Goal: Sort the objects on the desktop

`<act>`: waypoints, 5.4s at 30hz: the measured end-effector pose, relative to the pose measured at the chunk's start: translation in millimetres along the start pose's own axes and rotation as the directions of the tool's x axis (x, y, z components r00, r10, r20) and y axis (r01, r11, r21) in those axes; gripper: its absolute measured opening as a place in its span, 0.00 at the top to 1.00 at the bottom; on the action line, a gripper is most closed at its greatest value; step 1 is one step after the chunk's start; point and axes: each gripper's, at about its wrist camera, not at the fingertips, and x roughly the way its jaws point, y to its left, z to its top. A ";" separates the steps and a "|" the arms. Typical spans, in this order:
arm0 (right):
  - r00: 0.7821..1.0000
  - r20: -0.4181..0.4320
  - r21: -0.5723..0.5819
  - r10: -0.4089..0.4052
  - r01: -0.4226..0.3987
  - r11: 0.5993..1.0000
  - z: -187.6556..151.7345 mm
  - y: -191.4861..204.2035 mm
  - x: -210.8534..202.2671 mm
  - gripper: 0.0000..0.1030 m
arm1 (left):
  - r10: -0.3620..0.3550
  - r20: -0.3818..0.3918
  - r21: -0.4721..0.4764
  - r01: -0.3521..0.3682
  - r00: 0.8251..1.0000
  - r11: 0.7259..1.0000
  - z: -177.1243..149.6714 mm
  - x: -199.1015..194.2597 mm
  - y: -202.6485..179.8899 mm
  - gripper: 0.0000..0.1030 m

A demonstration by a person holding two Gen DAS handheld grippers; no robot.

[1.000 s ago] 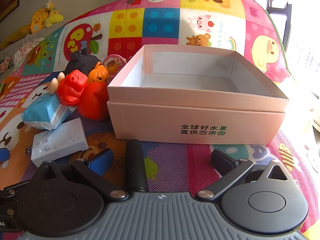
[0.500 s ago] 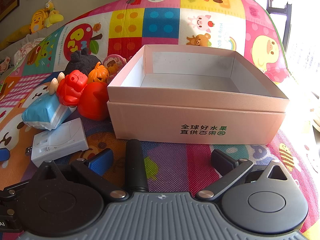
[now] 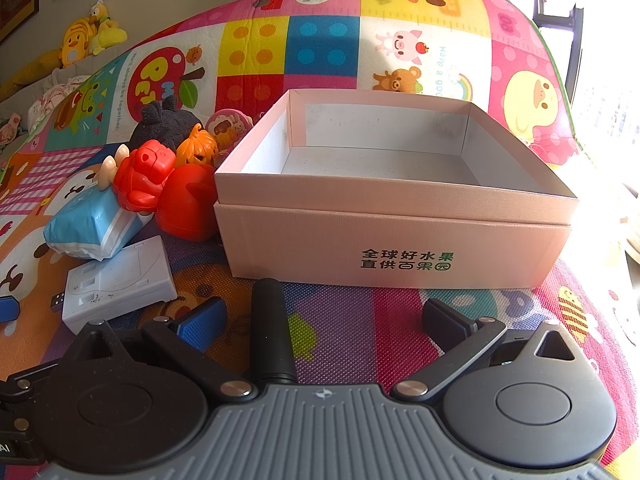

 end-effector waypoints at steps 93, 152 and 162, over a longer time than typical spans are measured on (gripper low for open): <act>0.955 0.008 -0.240 0.297 -0.286 0.928 24.4 -16.0 -54.1 0.46 | -0.044 0.011 -0.039 0.045 0.999 0.998 9.7 10.2 6.7 0.00; 0.992 0.042 0.052 0.122 -0.125 0.991 -19.5 -64.7 -43.7 0.02 | -0.226 -0.010 0.125 0.226 0.974 0.966 -3.7 -17.6 -24.1 0.37; 0.989 -0.007 0.025 0.147 -0.147 0.989 -20.9 -54.6 -43.9 0.00 | 0.068 0.031 0.102 -0.071 0.997 0.992 4.9 -13.7 7.6 0.14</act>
